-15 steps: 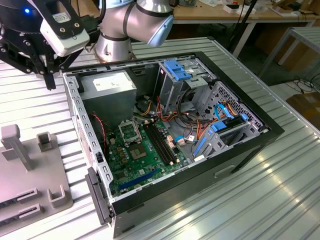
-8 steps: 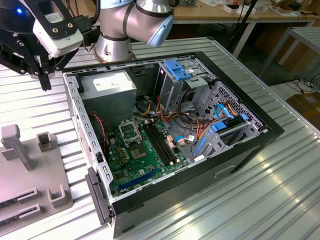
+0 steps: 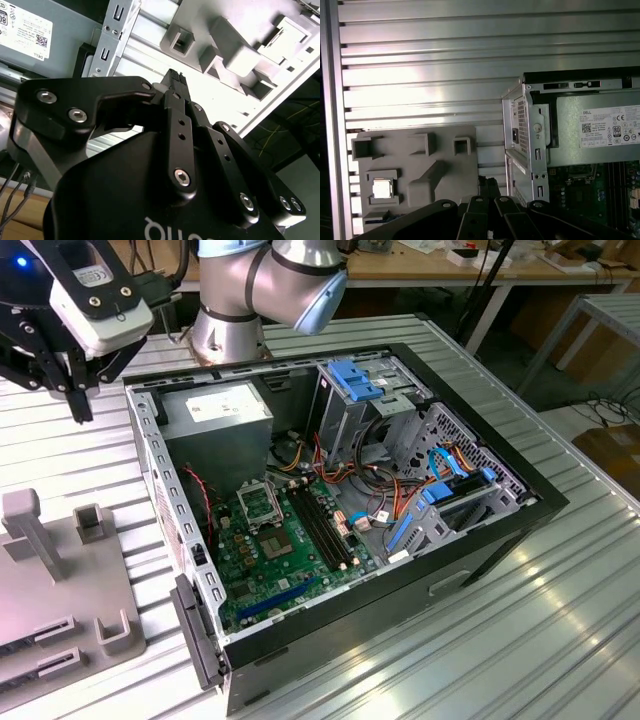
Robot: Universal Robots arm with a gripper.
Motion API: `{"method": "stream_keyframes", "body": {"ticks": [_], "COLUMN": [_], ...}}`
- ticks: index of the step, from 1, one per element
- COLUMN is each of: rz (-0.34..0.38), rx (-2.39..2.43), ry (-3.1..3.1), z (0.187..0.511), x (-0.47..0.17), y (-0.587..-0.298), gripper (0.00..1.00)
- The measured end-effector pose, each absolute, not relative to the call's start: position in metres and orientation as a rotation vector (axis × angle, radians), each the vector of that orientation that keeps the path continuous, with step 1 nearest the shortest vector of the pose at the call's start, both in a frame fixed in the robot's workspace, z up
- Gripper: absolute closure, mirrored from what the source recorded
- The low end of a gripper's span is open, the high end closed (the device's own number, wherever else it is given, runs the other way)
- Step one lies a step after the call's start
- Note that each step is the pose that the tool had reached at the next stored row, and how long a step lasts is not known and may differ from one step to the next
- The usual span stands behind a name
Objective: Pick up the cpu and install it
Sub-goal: 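Reach for the cpu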
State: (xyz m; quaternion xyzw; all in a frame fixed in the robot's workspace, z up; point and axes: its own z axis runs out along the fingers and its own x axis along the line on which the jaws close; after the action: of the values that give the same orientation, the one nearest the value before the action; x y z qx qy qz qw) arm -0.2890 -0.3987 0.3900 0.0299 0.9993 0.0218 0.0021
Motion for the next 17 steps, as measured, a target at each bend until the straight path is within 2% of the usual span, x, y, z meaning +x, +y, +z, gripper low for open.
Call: {"method": "stream_keyframes", "body": {"ticks": [17], "rz": [0.068], "rx": [0.094], "ry": [3.138], "z": [0.390], "x": [-0.304], "y": [-0.399], "gripper": [0.89]}}
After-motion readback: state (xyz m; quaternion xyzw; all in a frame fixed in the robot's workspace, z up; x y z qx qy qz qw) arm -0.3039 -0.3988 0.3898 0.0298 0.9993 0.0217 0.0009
